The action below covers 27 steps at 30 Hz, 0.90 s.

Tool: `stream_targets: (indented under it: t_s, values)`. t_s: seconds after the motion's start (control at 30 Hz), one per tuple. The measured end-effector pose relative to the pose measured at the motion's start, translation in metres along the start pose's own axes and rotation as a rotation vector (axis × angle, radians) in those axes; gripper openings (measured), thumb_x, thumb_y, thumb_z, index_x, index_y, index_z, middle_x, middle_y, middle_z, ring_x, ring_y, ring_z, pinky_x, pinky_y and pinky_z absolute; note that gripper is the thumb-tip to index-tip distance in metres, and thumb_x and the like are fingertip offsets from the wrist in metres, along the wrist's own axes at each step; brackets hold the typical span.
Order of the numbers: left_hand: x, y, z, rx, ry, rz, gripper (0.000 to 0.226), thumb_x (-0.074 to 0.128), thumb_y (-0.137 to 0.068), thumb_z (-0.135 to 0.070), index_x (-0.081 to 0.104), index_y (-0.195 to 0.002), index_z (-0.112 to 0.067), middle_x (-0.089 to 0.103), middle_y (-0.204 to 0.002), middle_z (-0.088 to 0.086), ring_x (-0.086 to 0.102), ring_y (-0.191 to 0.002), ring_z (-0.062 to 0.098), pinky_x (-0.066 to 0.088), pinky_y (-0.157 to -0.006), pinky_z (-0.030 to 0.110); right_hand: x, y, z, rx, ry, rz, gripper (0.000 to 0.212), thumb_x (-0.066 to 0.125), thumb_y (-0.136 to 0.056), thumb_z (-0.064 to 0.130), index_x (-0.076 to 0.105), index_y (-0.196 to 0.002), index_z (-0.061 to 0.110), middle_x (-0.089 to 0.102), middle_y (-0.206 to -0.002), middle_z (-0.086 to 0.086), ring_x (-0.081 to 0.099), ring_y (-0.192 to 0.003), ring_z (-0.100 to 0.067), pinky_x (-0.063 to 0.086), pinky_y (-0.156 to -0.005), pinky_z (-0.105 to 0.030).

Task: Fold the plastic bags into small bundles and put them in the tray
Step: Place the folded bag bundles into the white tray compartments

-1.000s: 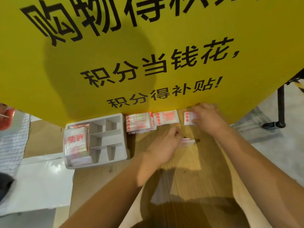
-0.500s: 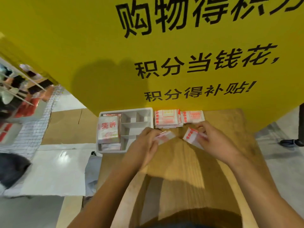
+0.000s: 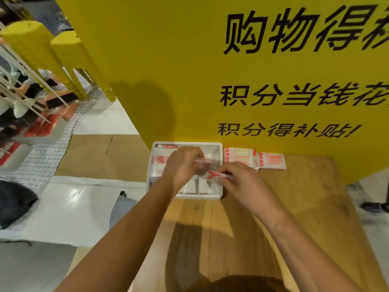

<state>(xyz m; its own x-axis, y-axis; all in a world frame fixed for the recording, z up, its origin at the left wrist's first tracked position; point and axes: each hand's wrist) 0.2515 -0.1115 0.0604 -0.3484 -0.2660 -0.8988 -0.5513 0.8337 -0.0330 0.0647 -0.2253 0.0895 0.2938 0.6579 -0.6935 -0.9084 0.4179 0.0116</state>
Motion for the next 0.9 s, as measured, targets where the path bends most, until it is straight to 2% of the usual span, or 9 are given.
stream_targets:
  t_s: [0.07, 0.17, 0.33, 0.5, 0.6, 0.73, 0.83, 0.9]
  values:
    - [0.003, -0.002, 0.006, 0.038, -0.041, -0.029, 0.025, 0.071, -0.079, -0.005, 0.072, -0.102, -0.017, 0.067, -0.104, 0.003, 0.060, -0.096, 0.025, 0.046, -0.076, 0.035, 0.005, -0.008, 0.003, -0.030, 0.029, -0.018, 0.020, 0.069, -0.092, 0.016, 0.068, -0.108, 0.027, 0.059, -0.101, 0.012, 0.054, -0.095, -0.006, 0.041, -0.078, -0.015]
    - [0.009, -0.006, 0.018, 0.070, -0.103, -0.046, 0.036, 0.077, -0.072, -0.004, 0.072, -0.104, -0.019, 0.065, -0.107, 0.003, 0.060, -0.100, 0.028, 0.042, -0.080, 0.037, 0.014, -0.020, 0.003, -0.026, 0.086, -0.036, 0.020, 0.069, -0.092, 0.013, 0.070, -0.110, 0.021, 0.054, -0.102, 0.004, 0.054, -0.093, -0.012, 0.047, -0.079, -0.029]
    - [0.005, -0.007, 0.028, 0.129, -0.115, -0.048, 0.035, 0.080, -0.073, -0.008, 0.067, -0.103, -0.021, 0.064, -0.106, -0.001, 0.058, -0.105, 0.026, 0.032, -0.090, 0.036, 0.028, -0.042, 0.002, -0.061, 0.223, -0.046, 0.018, 0.070, -0.090, 0.017, 0.071, -0.108, 0.019, 0.063, -0.102, -0.001, 0.058, -0.096, -0.022, 0.050, -0.080, -0.040]
    - [-0.005, -0.004, 0.045, 0.178, -0.100, -0.063, 0.025, 0.083, -0.072, -0.008, 0.070, -0.090, -0.019, 0.064, -0.101, -0.001, 0.059, -0.100, 0.027, 0.024, -0.093, 0.033, 0.044, -0.064, 0.008, -0.085, 0.313, -0.143, 0.013, 0.076, -0.084, 0.020, 0.074, -0.098, 0.020, 0.068, -0.092, 0.001, 0.054, -0.090, -0.025, 0.036, -0.072, -0.033]
    - [-0.012, 0.000, 0.049, 0.180, -0.091, -0.080, 0.027, 0.080, -0.077, -0.010, 0.071, -0.099, -0.021, 0.063, -0.107, -0.001, 0.055, -0.107, 0.025, 0.025, -0.096, 0.035, 0.053, -0.072, 0.011, -0.078, 0.344, -0.209, 0.015, 0.084, -0.077, 0.026, 0.077, -0.089, 0.022, 0.071, -0.085, 0.005, 0.053, -0.084, -0.024, 0.041, -0.070, -0.035]
    - [-0.020, 0.006, 0.050, 0.171, -0.074, -0.105, 0.033, 0.074, -0.079, -0.007, 0.070, -0.107, -0.025, 0.061, -0.111, -0.003, 0.052, -0.112, 0.023, 0.024, -0.098, 0.035, 0.064, -0.079, 0.010, -0.056, 0.321, -0.210, 0.019, 0.087, -0.072, 0.032, 0.076, -0.082, 0.020, 0.070, -0.078, 0.005, 0.051, -0.078, -0.024, 0.044, -0.065, -0.036]
    - [-0.025, 0.012, 0.050, 0.174, -0.071, -0.108, 0.032, 0.070, -0.083, -0.015, 0.069, -0.112, -0.026, 0.061, -0.114, -0.003, 0.049, -0.113, 0.021, 0.026, -0.095, 0.035, 0.074, -0.082, 0.007, -0.044, 0.343, -0.165, 0.024, 0.086, -0.073, 0.031, 0.074, -0.087, 0.016, 0.066, -0.084, 0.000, 0.056, -0.078, -0.025, 0.045, -0.062, -0.034]
    - [-0.029, 0.017, 0.052, 0.153, -0.057, -0.125, 0.032, 0.072, -0.083, -0.015, 0.069, -0.113, -0.023, 0.062, -0.115, 0.000, 0.050, -0.112, 0.024, 0.033, -0.093, 0.038, 0.077, -0.081, 0.004, -0.014, 0.343, -0.148, 0.025, 0.083, -0.077, 0.025, 0.069, -0.095, 0.015, 0.061, -0.093, -0.002, 0.060, -0.082, -0.025, 0.045, -0.059, -0.032]
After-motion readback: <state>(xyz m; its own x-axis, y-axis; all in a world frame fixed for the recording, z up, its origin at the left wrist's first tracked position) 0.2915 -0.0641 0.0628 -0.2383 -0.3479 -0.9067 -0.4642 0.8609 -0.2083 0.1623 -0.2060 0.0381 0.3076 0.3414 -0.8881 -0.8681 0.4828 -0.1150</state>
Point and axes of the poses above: each hand's wrist, its own y-axis away from the middle knuckle, its own x-axis out of the palm, z = x × y
